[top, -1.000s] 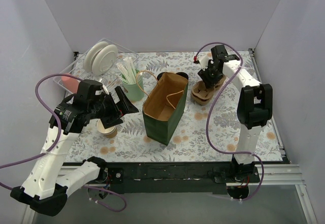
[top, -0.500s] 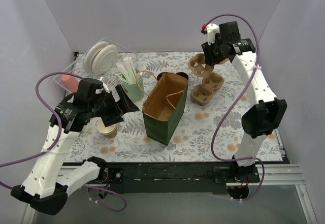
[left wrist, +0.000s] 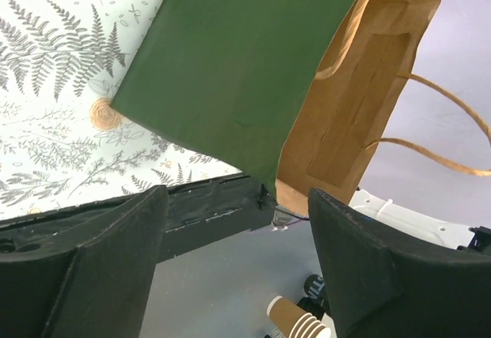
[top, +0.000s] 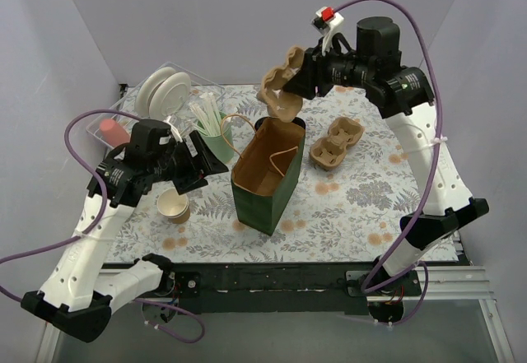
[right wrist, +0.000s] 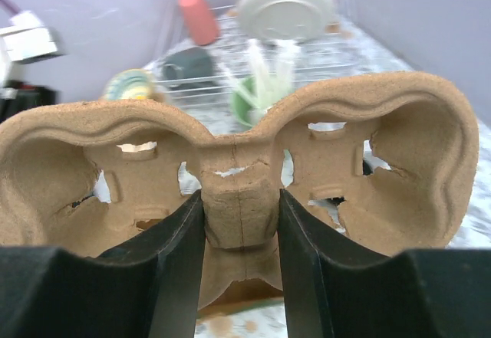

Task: Pack the takeout coffee

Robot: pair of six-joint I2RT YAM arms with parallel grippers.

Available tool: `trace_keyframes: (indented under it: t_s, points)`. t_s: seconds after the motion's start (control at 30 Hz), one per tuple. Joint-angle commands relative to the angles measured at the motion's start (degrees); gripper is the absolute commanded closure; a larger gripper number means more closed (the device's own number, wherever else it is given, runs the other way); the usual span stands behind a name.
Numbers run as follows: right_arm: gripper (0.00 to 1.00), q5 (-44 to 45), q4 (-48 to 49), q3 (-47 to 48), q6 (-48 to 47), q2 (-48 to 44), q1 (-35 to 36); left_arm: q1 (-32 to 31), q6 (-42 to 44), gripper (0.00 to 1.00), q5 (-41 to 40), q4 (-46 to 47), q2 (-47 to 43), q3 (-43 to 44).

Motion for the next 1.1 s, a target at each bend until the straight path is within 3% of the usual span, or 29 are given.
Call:
trace_keyframes:
  t_s: [0.0, 0.3, 0.7, 1.07]
  points:
    - [0.56, -9.1, 3.6, -2.7, 8.3, -0.3, 3.0, 0.2, 0.8, 0.29, 1.8, 4.0, 1.1, 1.7]
    - [0.57, -13.1, -4.0, -5.5, 8.1, -1.1, 3.5, 0.2, -0.1, 0.34, 4.0, 8.8, 1.2, -1.0]
    - [0.59, -15.2, -1.3, -10.3, 12.4, -2.1, 4.3, 0.2, -0.8, 0.42, 5.9, 13.3, 2.8, -4.4]
    - [0.59, -11.1, 1.8, -13.8, 15.5, -2.7, 5.6, 0.1, 0.8, 0.58, 6.5, 15.1, 3.1, -5.7]
